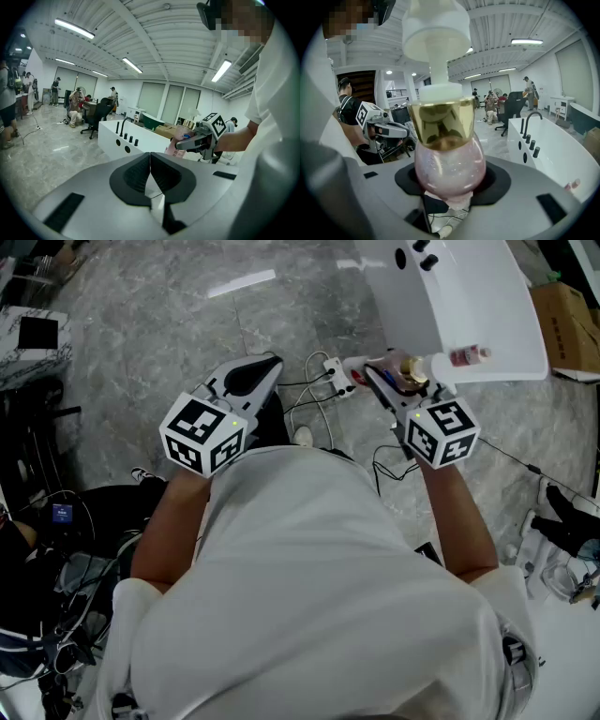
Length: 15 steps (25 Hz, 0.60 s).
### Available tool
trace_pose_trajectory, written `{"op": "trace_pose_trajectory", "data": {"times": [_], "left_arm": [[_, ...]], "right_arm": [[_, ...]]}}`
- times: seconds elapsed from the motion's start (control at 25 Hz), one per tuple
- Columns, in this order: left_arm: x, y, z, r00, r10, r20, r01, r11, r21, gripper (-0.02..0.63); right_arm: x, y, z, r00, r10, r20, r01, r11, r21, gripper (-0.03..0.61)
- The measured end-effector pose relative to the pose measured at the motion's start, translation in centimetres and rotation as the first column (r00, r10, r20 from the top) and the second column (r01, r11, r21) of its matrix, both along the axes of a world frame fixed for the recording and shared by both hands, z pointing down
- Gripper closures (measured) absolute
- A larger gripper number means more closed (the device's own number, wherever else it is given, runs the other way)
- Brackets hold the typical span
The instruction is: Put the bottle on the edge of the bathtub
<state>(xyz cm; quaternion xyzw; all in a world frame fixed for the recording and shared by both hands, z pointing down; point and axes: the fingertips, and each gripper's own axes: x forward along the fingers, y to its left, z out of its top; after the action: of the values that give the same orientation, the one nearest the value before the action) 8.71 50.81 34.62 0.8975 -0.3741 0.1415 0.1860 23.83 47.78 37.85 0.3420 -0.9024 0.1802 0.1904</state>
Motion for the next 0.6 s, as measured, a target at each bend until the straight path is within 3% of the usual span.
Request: {"op": "trace_pose_trajectory", "data": {"times": [0.28,0.6], "left_arm": [[1.7,-4.2,1.0,0.999,0.043,-0.012,-0.043,0.999,-0.025,0.595],[-4.9,-17.0,0.7,0.995,0.093,-0.037,-0.094,0.995,-0.026,0.595]], "right_arm": [[1.3,-4.4,1.2,0.999,0.04,-0.005,-0.04,0.998,-0.041,0.348],[-4.2,-17.4,0.8,0.993,0.107,-0.055,-0.11,0.992,-0.055,0.347]]}}
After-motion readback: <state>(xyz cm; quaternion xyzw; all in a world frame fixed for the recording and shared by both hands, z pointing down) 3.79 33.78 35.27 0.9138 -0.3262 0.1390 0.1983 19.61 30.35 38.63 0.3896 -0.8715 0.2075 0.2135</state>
